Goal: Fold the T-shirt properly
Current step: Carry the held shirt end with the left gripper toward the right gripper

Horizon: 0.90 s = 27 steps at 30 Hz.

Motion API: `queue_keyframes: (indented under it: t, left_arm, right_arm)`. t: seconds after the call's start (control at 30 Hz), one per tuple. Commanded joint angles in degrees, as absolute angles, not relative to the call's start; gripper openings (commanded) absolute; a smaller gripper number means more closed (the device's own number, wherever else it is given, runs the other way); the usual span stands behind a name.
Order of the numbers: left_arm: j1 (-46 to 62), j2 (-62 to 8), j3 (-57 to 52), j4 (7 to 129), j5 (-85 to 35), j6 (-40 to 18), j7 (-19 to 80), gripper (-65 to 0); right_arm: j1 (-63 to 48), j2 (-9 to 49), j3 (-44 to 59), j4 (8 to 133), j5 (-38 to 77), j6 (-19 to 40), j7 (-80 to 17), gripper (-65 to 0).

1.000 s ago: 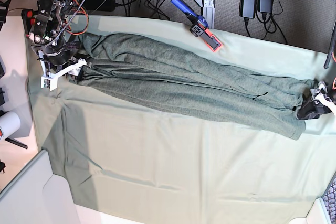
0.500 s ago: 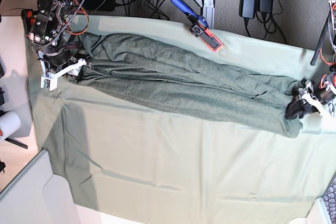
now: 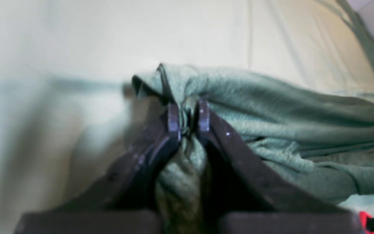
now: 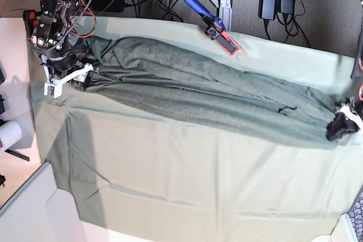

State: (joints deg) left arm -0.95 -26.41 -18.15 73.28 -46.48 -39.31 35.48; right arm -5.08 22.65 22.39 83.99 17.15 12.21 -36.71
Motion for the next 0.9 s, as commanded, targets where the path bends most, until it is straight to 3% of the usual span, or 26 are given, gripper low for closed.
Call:
queue_keyframes:
  t: [0.0, 0.3, 0.67, 0.87]
  left_arm:
    - [-1.89, -28.45, -18.87, 74.22, -46.72, -40.0, 33.36, -65.0]
    - [-1.78, -30.35, -18.87, 77.12, -44.29, -40.0, 31.97, -65.0]
    - [7.22, -29.23, -11.18, 105.56, -34.85, -39.7, 29.93, -65.0]
    - [7.73, -25.98, 0.45, 114.17, -23.42, -34.3, 27.99, -65.0]
  right_arm:
    - [-4.49, 23.64, 22.92, 84.79, 16.95, 11.92, -35.94, -32.7]
    - [-4.49, 23.64, 22.92, 84.79, 16.95, 11.92, -35.88, -32.7]
    - [-4.47, 23.64, 22.92, 84.79, 16.99, 11.92, -35.83, -32.7]
    - [-4.49, 23.64, 22.92, 84.79, 16.97, 11.9, -35.88, -32.7]
